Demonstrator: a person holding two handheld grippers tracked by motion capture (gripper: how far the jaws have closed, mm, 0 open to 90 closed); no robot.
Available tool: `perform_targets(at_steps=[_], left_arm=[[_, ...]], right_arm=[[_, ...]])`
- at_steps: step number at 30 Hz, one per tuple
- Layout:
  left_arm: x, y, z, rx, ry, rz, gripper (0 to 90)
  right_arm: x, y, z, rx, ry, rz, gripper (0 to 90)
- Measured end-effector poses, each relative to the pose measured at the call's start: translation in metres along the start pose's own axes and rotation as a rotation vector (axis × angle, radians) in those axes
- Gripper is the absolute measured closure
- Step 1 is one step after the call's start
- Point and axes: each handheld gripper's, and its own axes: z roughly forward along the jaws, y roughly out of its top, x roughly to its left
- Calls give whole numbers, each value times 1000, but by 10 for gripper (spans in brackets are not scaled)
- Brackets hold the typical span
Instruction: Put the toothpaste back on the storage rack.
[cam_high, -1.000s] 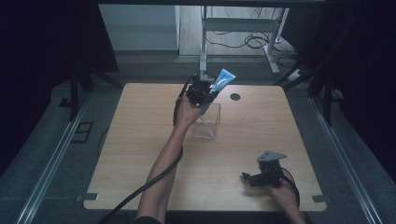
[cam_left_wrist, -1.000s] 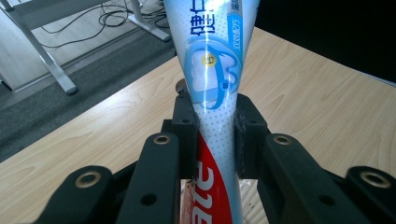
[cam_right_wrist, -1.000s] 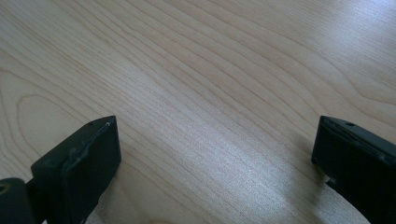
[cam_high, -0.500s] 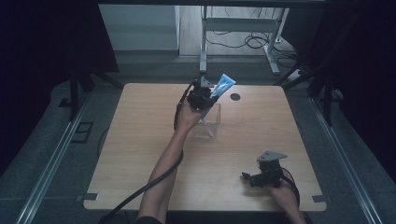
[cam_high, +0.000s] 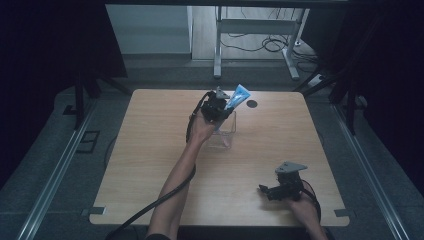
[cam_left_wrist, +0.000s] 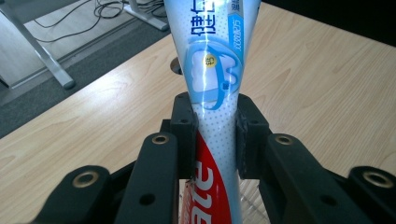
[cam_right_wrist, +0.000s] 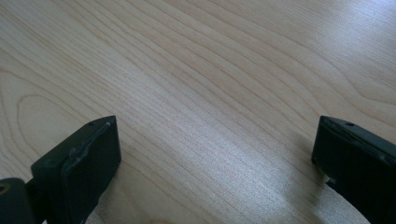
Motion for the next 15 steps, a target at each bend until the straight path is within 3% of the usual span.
perform_targets(at_steps=[15], left_arm=[[-6, -5, 3, 24, -4, 14, 725]], right_arm=[[0, 0, 0, 0, -1, 0, 8]])
